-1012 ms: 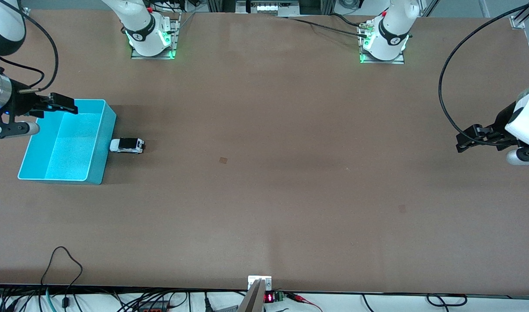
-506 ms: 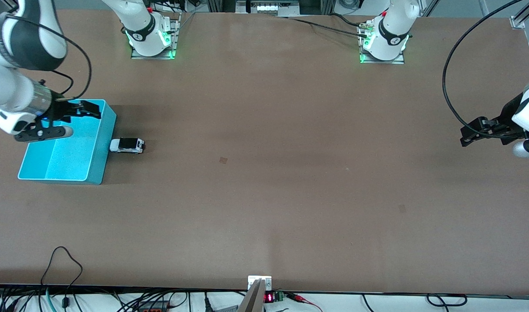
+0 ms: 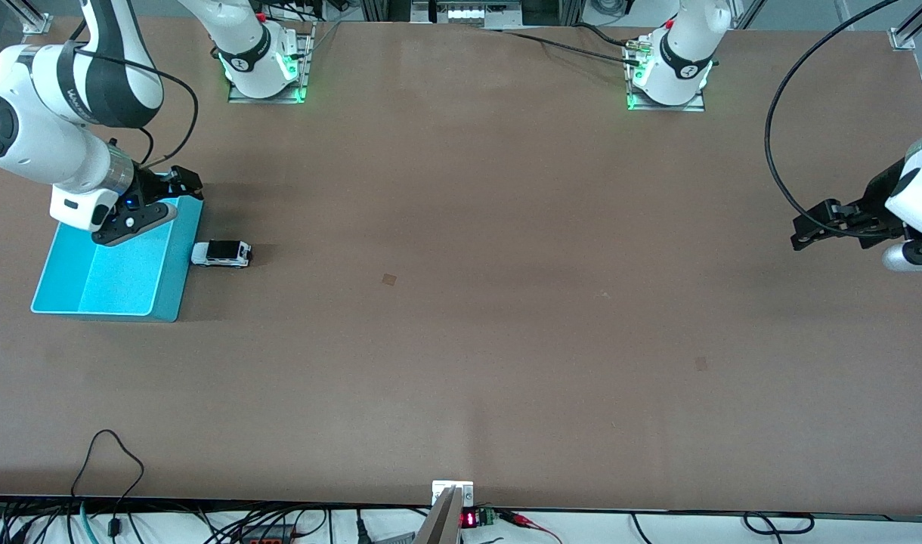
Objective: Wind and store white jeep toy
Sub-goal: 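Move the right gripper over the jeep while the left gripper retracts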
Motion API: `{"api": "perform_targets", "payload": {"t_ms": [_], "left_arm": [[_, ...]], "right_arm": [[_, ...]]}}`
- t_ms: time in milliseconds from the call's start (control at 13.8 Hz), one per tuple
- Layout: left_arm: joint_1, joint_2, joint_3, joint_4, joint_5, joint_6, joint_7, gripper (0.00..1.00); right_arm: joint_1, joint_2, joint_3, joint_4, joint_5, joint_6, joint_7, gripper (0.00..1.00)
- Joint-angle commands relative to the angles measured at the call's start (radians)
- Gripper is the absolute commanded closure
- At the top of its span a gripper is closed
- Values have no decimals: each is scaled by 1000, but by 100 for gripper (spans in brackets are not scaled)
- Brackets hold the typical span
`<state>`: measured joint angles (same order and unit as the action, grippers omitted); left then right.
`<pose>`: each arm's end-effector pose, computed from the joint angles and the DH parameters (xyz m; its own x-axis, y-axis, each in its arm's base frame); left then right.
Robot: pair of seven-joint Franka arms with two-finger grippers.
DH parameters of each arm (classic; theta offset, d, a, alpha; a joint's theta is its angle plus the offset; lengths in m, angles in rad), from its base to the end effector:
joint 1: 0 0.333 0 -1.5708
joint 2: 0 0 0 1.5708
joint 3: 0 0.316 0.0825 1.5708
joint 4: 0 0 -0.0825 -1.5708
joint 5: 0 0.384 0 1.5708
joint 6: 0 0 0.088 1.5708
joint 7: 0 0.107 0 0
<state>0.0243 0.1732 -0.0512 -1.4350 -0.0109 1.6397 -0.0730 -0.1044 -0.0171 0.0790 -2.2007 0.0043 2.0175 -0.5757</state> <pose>0.6136 -0.0148 0.5941 0.9984 0.0479 0.0302 0.0472 -0.9986 0.0220 0.5076 -0.0126 0.3769 0.8421 0.5214 -0.1375 0.5133 -0.8533 -0.0919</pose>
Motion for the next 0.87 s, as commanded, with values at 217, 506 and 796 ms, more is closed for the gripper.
{"api": "perform_targets", "payload": {"t_ms": [217, 506, 796], "left_arm": [[2, -20, 5, -4, -29, -24, 25, 0], [2, -20, 7, -4, -29, -32, 24, 0], [2, -21, 5, -4, -26, -29, 24, 0]], "right_arm": [[-38, 64, 50, -51, -39, 174, -485, 0], [-27, 141, 53, -79, -151, 295, -550, 0], [-14, 170, 76, -126, -246, 420, -550, 0]]}}
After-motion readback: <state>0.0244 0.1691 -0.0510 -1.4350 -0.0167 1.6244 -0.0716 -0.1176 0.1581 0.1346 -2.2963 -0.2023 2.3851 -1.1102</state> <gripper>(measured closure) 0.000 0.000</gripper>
